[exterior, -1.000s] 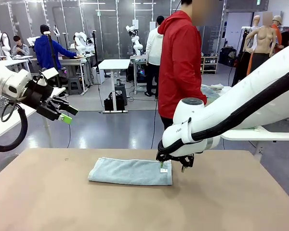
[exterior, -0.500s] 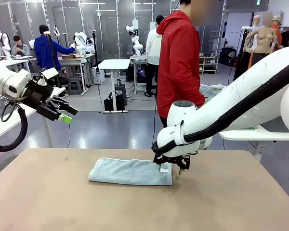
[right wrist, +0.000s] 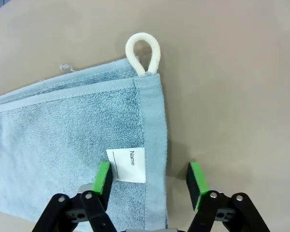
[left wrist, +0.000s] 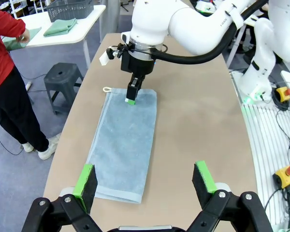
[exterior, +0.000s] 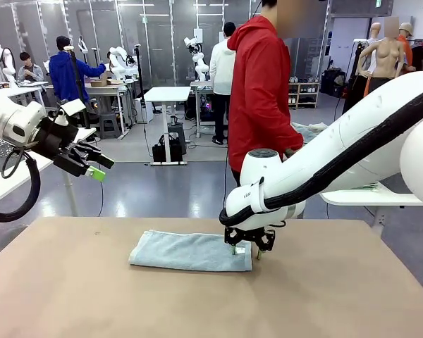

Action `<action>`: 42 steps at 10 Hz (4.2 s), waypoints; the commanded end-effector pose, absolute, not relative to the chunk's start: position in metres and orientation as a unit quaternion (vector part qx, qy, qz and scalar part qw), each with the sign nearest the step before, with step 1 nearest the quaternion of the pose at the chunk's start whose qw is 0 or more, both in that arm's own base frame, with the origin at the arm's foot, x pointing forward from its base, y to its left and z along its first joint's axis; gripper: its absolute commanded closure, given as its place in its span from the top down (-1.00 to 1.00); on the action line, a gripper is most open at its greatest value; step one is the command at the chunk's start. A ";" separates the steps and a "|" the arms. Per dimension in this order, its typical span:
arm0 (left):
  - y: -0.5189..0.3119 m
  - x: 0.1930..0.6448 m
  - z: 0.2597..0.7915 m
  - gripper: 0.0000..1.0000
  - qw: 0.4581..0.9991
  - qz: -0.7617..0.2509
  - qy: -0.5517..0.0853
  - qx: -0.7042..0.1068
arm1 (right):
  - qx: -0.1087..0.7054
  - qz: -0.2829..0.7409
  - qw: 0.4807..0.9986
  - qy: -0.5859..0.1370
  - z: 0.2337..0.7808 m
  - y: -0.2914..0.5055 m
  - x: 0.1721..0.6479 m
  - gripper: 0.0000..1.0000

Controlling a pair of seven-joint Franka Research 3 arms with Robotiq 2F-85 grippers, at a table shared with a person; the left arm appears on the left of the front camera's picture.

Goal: Fold the towels and place them in the basket.
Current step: When a person lays out a Towel with hook on the table, fold it in half twice.

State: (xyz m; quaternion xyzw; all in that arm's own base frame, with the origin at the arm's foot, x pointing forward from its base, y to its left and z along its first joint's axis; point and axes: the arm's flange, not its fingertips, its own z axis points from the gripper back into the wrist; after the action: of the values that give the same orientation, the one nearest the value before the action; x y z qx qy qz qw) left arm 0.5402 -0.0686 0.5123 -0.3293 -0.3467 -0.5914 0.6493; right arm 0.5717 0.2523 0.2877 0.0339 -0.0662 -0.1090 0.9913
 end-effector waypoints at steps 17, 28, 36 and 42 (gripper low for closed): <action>-0.069 0.541 0.512 1.00 0.651 -0.591 -0.349 -0.326 | 0.003 -0.123 0.990 -0.062 0.279 0.258 0.579 -1.00; -0.069 0.541 0.512 1.00 0.651 -0.591 -0.349 -0.326 | -0.006 -0.026 0.992 -0.123 0.341 0.176 0.562 -1.00; -0.069 0.541 0.512 1.00 0.651 -0.591 -0.349 -0.326 | -0.045 0.012 0.987 -0.156 0.372 0.345 0.573 -1.00; -0.069 0.541 0.512 1.00 0.651 -0.591 -0.349 -0.326 | -0.015 0.020 0.987 -0.160 0.352 0.407 0.574 -1.00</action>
State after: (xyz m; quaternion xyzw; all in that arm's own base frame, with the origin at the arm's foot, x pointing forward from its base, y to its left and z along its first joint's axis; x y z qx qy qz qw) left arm 0.5402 -0.0687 0.5123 -0.3293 -0.3467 -0.5915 0.6492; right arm 0.5692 0.3984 0.3573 -0.0172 -0.1514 0.0348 0.9877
